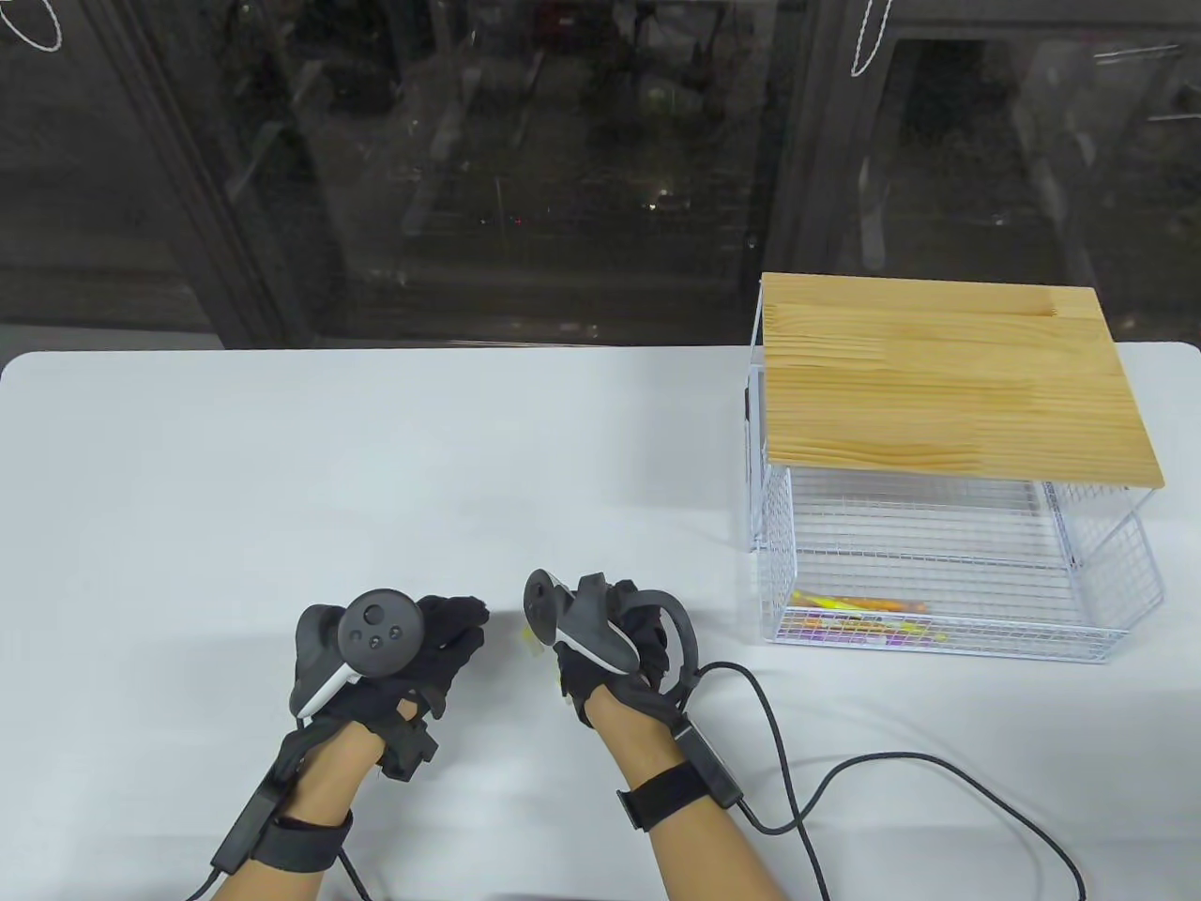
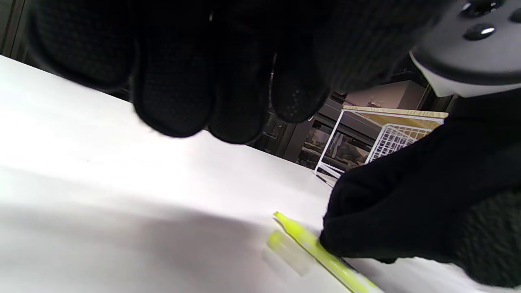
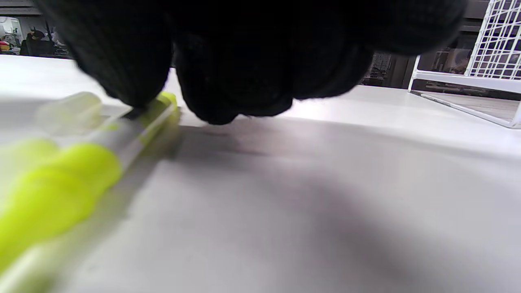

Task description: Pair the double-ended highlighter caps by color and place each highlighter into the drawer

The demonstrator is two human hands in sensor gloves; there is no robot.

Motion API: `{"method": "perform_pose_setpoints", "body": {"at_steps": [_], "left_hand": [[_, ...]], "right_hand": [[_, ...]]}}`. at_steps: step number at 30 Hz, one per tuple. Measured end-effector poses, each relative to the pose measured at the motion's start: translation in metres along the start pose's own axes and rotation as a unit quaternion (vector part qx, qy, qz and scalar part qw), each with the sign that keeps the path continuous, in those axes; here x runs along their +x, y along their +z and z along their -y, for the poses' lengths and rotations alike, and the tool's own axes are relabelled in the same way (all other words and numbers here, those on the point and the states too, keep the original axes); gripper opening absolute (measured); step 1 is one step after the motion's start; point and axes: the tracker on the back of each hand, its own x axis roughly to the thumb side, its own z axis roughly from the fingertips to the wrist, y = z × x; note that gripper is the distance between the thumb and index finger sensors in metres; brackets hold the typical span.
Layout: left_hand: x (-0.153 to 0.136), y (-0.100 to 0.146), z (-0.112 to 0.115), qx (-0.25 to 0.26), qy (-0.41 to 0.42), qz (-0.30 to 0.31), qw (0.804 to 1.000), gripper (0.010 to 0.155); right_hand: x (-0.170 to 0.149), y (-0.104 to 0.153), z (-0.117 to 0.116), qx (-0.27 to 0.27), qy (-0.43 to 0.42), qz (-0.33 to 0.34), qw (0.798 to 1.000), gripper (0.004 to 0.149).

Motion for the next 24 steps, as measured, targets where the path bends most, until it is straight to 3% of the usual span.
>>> {"method": "perform_pose_setpoints", "body": {"at_steps": [16,24], "left_hand": [[0.003,-0.001,0.003,-0.008,-0.004,-0.001,1.000,0.048],[0.003,-0.001,0.004,-0.012,-0.005,-0.003,1.000,0.048]], "right_hand": [[-0.010,-0.002,-0.006,0.003,0.035,-0.009,0.999,0.039],[-0.014,-0.001,-0.007,0.030,0.028,0.002,0.999,0.041]]}}
